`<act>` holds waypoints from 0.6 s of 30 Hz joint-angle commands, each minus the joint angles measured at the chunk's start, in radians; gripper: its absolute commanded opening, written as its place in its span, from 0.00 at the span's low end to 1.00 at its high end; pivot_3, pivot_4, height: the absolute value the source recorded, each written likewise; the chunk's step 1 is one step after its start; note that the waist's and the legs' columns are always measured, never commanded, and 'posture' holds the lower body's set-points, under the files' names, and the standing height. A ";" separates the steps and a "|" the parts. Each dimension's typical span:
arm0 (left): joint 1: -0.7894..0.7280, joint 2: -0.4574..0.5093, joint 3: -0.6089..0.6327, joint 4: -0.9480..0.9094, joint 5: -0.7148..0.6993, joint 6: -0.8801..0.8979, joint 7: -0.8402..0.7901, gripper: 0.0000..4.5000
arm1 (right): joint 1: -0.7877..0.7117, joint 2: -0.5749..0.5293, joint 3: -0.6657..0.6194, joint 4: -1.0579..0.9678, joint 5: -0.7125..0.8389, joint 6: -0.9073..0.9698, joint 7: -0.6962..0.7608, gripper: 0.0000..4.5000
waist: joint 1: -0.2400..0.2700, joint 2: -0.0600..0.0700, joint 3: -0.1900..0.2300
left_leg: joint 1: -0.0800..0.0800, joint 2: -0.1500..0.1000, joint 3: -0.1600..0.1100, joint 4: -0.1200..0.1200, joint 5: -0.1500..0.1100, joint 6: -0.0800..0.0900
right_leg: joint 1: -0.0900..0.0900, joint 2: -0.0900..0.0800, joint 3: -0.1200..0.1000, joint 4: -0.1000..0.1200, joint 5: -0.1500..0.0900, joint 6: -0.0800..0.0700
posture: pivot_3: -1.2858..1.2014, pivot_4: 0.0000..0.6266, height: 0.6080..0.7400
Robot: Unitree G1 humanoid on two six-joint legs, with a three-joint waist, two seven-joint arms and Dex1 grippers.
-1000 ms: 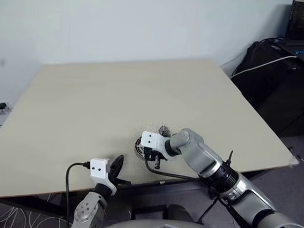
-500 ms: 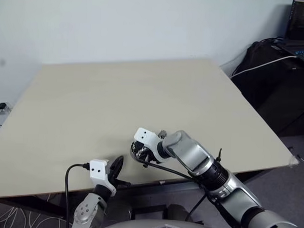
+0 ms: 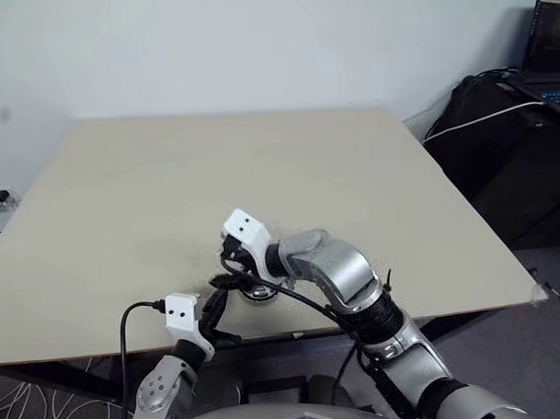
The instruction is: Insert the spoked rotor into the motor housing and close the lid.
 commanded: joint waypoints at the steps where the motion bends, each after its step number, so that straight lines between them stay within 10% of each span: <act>1: -0.005 -0.001 -0.006 -0.030 -0.003 0.000 0.000 0.00 | -0.017 0.027 -0.082 -0.018 -0.018 -0.127 -0.108 0.45 | 0.000 0.000 0.000 | 0.000 0.000 0.000 0.000 0.000 0.000 | 0.000 0.000 0.000 0.000 0.000 0.000 | 0.52 0.00 1.00; 7: 0.009 0.005 -0.011 -0.064 -0.003 0.015 0.003 0.00 | 0.006 -0.096 -0.113 0.005 -0.149 -0.372 -0.256 0.02 | 0.001 0.000 0.000 | 0.000 -0.001 0.000 0.000 0.000 0.000 | 0.000 0.000 0.000 0.000 0.000 0.000 | 0.52 0.00 1.00; 18: -0.017 0.024 0.001 -0.062 -0.012 0.044 -0.011 0.00 | 0.249 -0.457 -0.122 -0.125 -0.185 -0.459 -0.136 0.01 | 0.004 0.000 0.000 | 0.000 0.000 0.001 0.000 0.000 0.001 | 0.001 -0.001 0.000 -0.002 0.000 0.000 | 0.52 0.00 1.00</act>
